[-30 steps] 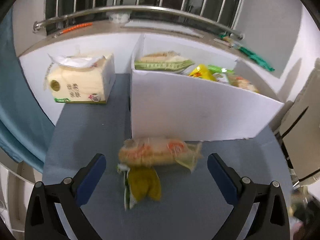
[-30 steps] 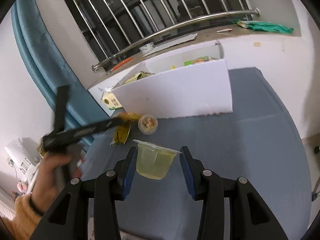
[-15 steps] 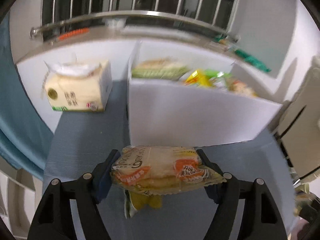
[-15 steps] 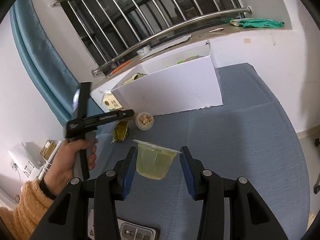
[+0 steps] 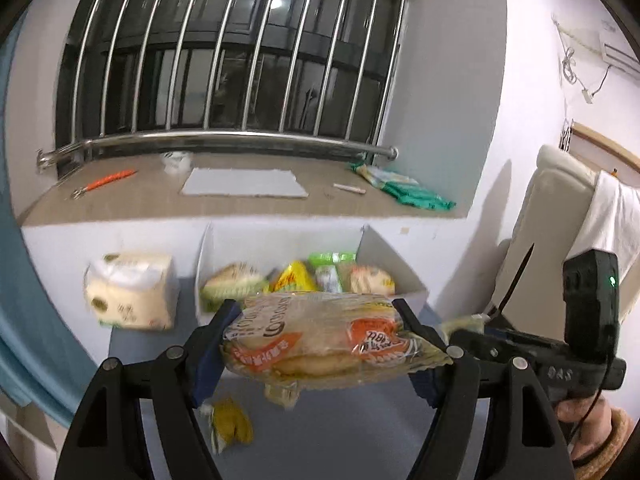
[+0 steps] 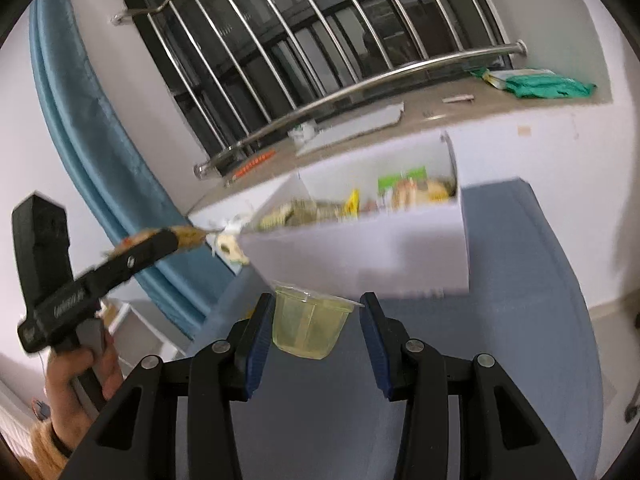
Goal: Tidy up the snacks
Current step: 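Carry both items over the white box and open both tools to drop them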
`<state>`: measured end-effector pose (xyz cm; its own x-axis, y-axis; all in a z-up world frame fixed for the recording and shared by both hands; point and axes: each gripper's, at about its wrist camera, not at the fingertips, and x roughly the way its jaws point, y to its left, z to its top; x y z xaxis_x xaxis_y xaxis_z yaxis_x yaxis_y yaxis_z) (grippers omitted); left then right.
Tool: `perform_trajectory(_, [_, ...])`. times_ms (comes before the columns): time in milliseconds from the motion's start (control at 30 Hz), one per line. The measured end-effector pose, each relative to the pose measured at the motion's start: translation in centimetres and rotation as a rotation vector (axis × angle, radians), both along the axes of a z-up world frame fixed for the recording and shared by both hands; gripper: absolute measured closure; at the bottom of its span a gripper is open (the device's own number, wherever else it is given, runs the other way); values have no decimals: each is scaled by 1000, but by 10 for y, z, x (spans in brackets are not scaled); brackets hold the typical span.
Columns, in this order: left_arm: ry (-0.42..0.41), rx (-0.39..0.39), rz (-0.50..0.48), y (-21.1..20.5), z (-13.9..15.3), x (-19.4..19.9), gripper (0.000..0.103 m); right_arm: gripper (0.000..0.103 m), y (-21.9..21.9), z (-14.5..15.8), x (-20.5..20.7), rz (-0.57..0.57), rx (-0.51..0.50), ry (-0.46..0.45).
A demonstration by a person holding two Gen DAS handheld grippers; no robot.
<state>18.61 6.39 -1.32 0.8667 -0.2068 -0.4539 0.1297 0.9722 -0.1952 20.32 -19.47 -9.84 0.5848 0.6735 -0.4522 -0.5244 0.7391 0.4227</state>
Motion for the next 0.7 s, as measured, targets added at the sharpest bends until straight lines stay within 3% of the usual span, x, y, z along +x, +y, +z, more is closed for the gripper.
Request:
perform_trajectory(167, [21,25,-17,-5,8,57,24,56,13,40,53,-37,-10,-25])
perform_trajectory(333, [54,61,7,-11,-2,106,23,56,23,58,105,-104,-68,-30])
perform_trajectory(433, [103,84,41,-13,-15,127,2,54,26,54,133,-127,-90,-1])
perform_trajectory(533, [131,83,59,-7,-25,135,0,0,22,45,154,-131,-89,66])
perform_trajectory(700, [138,78,62,0,-32,122,0,0,3,40,150,-167,-58,66])
